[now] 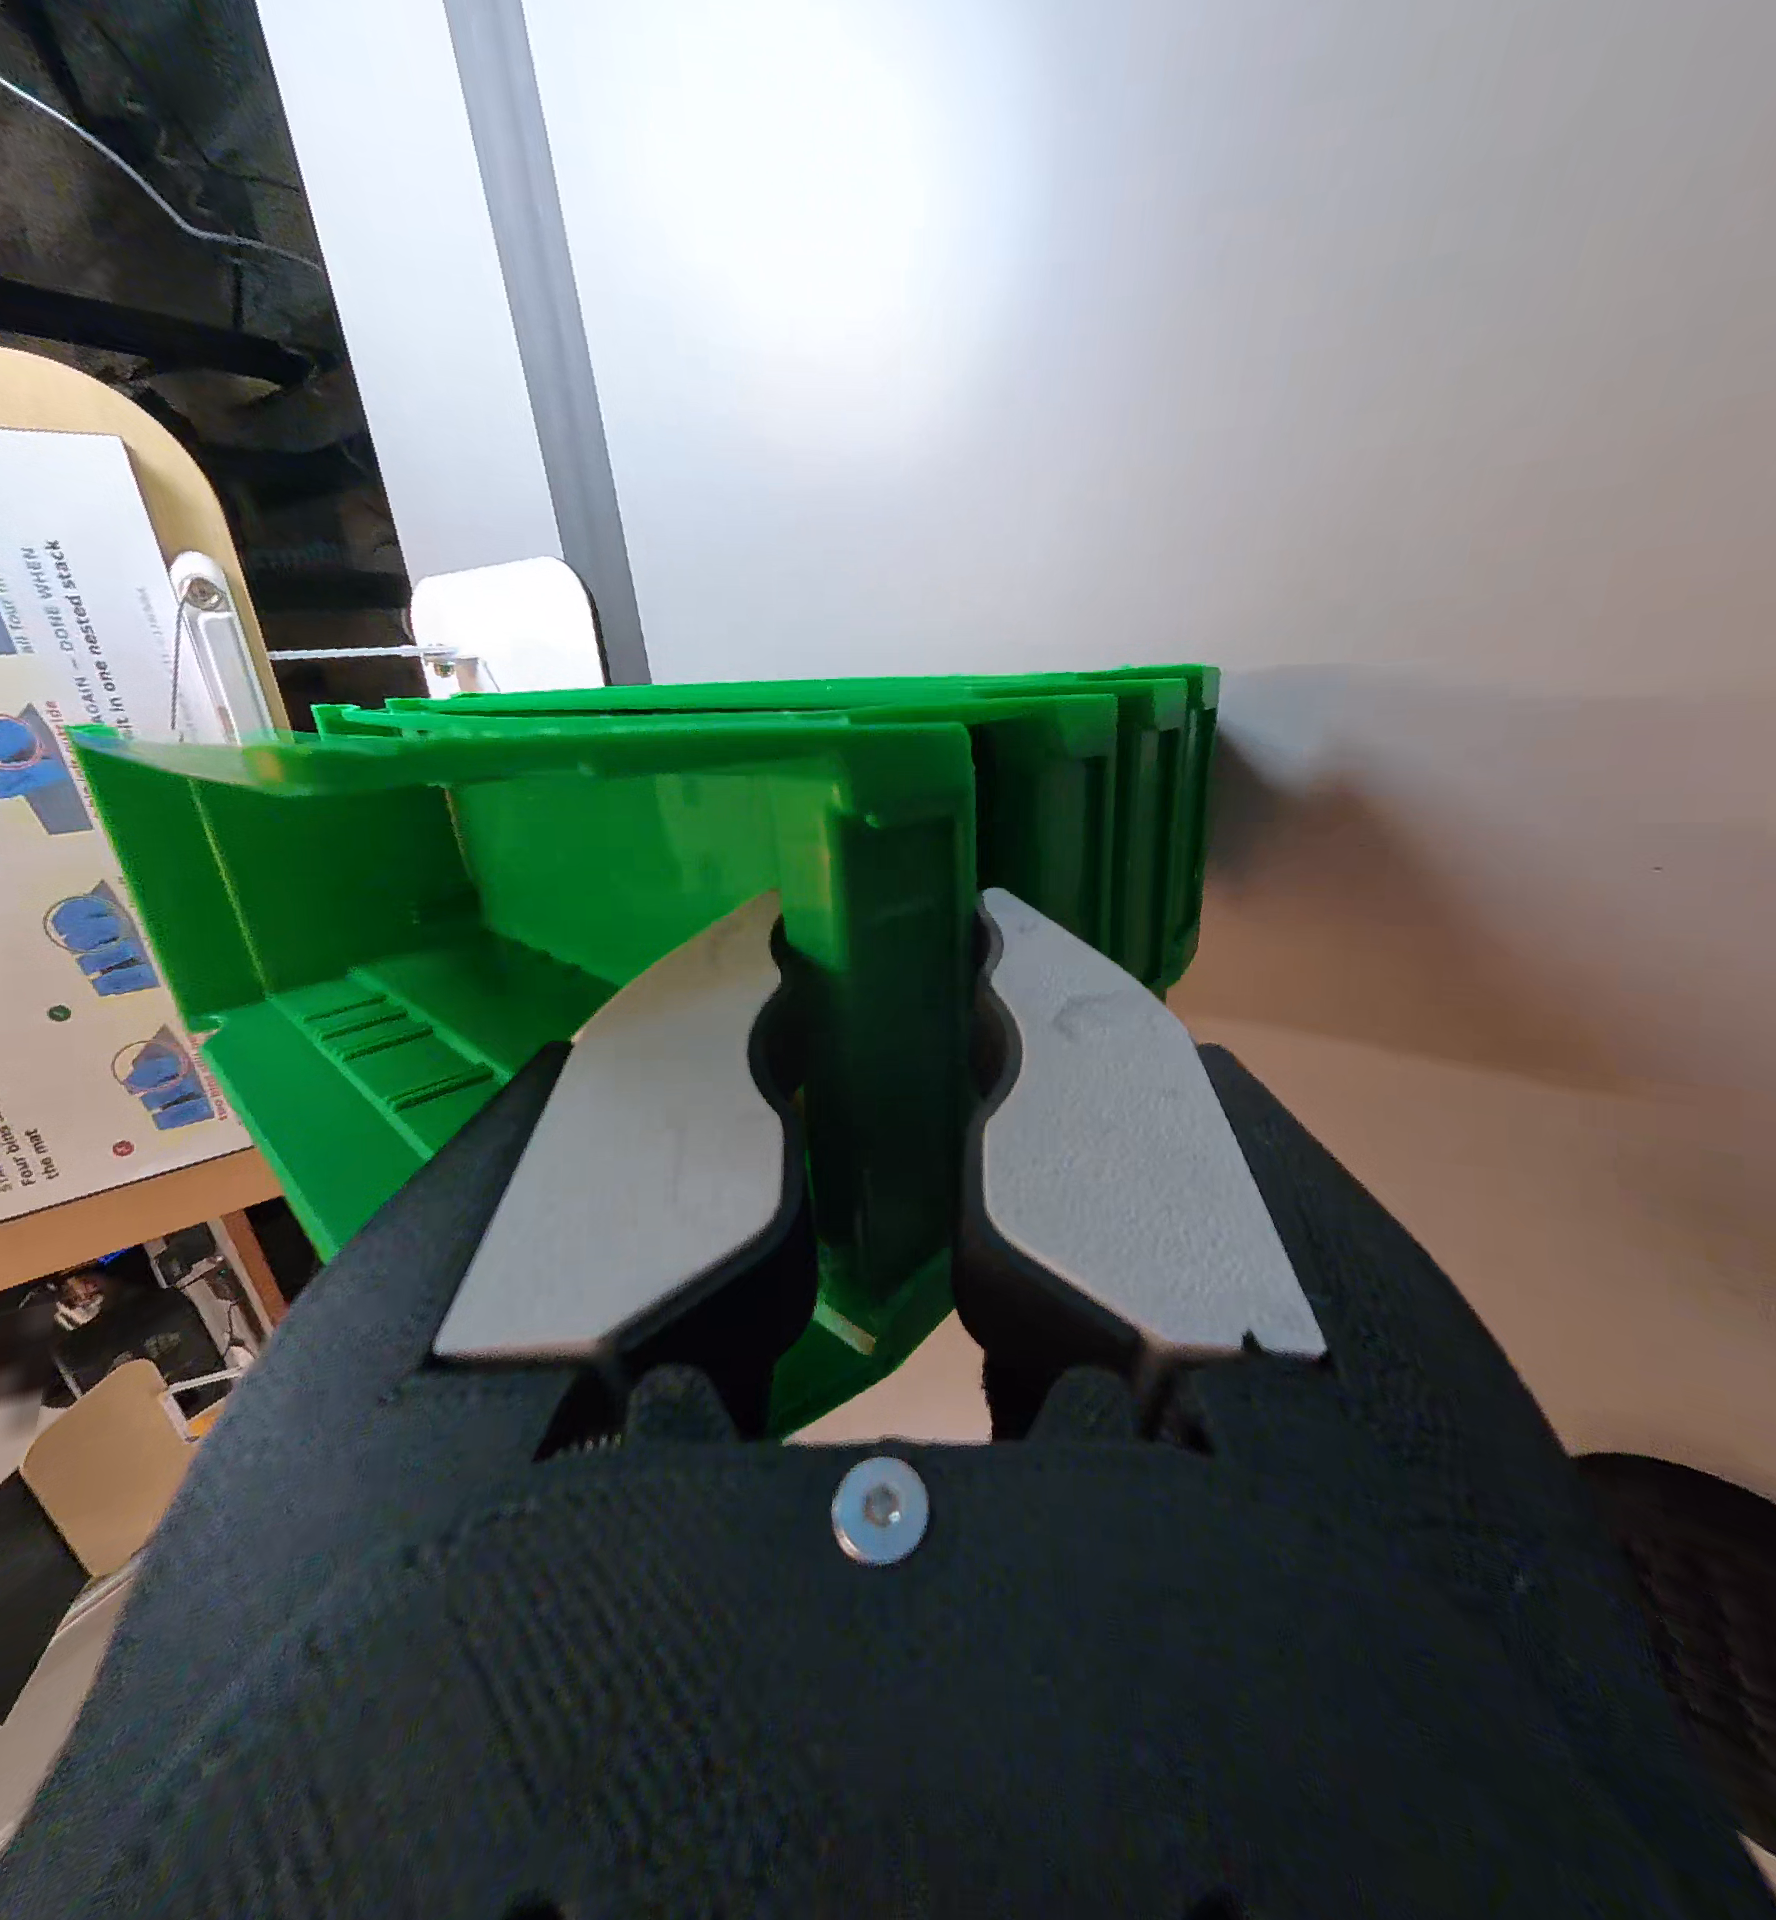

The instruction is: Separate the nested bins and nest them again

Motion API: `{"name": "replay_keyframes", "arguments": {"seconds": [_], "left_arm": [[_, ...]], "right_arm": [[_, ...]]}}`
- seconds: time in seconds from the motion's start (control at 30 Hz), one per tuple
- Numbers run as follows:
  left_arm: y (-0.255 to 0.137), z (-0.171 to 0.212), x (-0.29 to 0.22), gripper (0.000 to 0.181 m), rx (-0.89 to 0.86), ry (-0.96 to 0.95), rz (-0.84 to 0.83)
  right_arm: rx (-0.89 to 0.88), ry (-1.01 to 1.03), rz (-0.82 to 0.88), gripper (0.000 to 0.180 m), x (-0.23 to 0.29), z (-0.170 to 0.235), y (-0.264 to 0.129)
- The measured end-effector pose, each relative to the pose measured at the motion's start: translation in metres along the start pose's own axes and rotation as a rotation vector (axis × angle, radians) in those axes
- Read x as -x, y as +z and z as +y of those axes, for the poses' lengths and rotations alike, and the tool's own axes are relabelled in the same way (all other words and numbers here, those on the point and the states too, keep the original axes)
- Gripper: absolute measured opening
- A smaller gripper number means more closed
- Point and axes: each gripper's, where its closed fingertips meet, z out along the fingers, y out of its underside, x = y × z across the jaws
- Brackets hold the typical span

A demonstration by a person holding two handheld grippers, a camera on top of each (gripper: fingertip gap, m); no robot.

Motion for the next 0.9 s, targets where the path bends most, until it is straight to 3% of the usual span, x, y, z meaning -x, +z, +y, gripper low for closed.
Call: {"name": "replay_keyframes", "arguments": {"seconds": [0.03,0.8,0.9], "left_arm": [[0.002,0.001,0.001,0.029,-0.003,0.000,0.000],[0.024,0.003,-0.011,0.029,-0.076,-0.025,0.027],[0.019,-0.003,-0.012,0.036,-0.129,-0.052,0.025]], "right_arm": [[-0.002,0.003,0.000,0.078,0.000,0.000,0.000],[-0.010,0.019,0.008,0.076,-0.003,0.000,-0.001],[-0.010,0.018,0.010,0.076,-0.003,0.000,-0.001]]}}
